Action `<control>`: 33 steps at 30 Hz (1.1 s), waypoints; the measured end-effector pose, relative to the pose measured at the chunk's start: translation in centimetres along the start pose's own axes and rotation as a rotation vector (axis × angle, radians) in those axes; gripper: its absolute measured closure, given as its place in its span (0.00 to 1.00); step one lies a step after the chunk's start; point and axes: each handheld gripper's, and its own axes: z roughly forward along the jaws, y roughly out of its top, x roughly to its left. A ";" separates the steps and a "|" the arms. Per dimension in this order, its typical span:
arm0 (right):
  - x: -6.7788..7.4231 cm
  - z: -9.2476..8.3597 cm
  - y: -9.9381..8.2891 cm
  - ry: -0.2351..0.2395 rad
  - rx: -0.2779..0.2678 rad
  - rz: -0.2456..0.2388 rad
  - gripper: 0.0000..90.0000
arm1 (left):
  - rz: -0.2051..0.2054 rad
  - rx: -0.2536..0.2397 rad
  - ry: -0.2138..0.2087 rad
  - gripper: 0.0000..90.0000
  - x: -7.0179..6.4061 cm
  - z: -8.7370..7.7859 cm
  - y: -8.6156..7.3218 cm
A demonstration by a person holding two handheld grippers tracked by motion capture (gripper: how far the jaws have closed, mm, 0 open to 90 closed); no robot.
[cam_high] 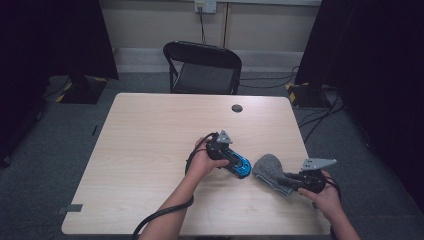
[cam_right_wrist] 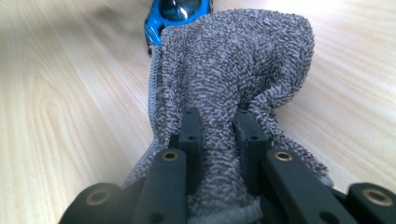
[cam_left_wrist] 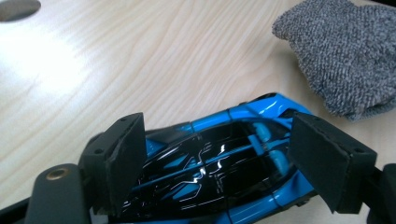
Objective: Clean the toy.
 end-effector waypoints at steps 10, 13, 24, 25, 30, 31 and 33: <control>1.6 0.1 2.2 0.037 -0.038 -0.037 0.84 | -0.009 -0.020 0.022 0.22 0.4 -3.4 -0.8; 2.5 0.8 3.4 0.061 -0.035 -0.068 0.84 | -0.014 -0.026 0.025 0.22 0.6 -4.6 -1.5; 6.0 5.3 7.0 0.160 0.010 -0.157 0.84 | -0.055 -0.044 0.081 0.24 2.3 -10.5 -4.9; 6.4 5.8 7.3 0.168 0.015 -0.169 0.84 | -0.054 -0.040 0.087 0.24 2.4 -10.8 -5.2; 8.1 8.1 8.6 0.214 0.044 -0.211 0.84 | -0.068 -0.052 0.093 0.24 2.6 -11.8 -6.2; 8.6 9.0 9.0 0.225 0.058 -0.227 0.84 | -0.069 -0.055 0.094 0.24 2.7 -12.3 -6.5; 9.1 9.9 9.3 0.236 0.068 -0.244 0.84 | -0.075 -0.061 0.092 0.24 2.7 -12.7 -6.8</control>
